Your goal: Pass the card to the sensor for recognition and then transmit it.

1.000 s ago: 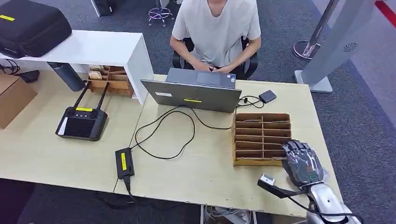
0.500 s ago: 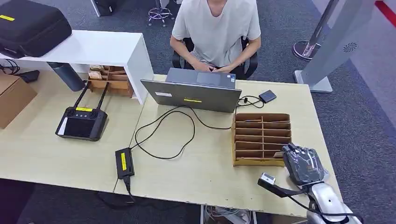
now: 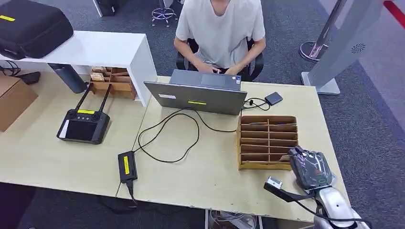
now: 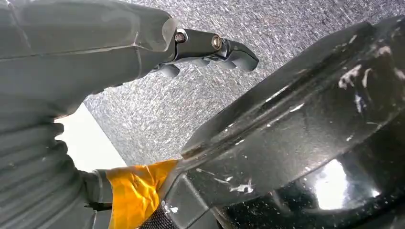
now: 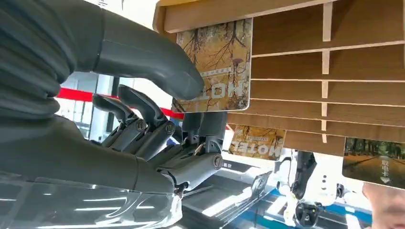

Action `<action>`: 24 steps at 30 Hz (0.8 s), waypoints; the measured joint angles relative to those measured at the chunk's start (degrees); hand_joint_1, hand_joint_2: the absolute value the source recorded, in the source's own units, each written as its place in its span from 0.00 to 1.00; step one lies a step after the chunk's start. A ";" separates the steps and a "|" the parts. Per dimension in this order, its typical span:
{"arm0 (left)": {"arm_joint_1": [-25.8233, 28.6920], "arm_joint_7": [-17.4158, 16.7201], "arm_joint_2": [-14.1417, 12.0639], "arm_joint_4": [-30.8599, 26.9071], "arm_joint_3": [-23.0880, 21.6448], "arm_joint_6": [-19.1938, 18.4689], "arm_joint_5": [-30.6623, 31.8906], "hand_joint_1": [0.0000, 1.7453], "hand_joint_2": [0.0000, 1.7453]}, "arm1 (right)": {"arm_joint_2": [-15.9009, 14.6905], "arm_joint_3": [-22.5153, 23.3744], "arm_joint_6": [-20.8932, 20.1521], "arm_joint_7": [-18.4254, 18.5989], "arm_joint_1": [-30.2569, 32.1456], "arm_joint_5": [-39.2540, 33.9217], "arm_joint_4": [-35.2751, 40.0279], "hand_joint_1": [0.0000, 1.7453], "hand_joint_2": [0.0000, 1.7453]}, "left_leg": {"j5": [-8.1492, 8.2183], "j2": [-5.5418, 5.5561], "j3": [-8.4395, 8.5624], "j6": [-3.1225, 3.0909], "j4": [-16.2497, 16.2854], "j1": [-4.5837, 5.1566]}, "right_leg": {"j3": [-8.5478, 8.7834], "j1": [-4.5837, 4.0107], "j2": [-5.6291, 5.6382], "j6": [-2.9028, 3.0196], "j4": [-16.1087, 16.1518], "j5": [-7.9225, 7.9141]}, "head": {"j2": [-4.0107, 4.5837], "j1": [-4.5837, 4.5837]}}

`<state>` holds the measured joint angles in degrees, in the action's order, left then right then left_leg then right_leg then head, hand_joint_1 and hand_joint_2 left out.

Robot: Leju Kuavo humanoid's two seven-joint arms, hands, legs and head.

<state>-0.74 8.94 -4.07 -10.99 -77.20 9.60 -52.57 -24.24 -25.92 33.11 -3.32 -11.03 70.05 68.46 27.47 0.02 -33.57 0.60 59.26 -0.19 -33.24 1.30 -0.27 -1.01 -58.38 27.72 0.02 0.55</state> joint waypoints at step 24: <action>-0.49 -0.42 -0.31 -0.02 -0.07 -0.59 4.35 0.00 1.00 | -2.69 1.68 -6.82 0.57 -29.01 -0.48 6.53 1.00 1.00 | -0.08 -0.04 0.01 0.03 0.03 0.01 | -0.01 0.01 0.07 0.01 -0.04 -0.10 | 0.00 0.00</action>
<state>-1.23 8.52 -4.37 -11.02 -77.26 9.00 -48.22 -26.93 -24.24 26.29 -2.75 -40.05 69.57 74.99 27.39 -0.02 -33.56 0.64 59.29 -0.18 -33.26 1.31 -0.20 -0.99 -58.41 27.62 0.02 0.55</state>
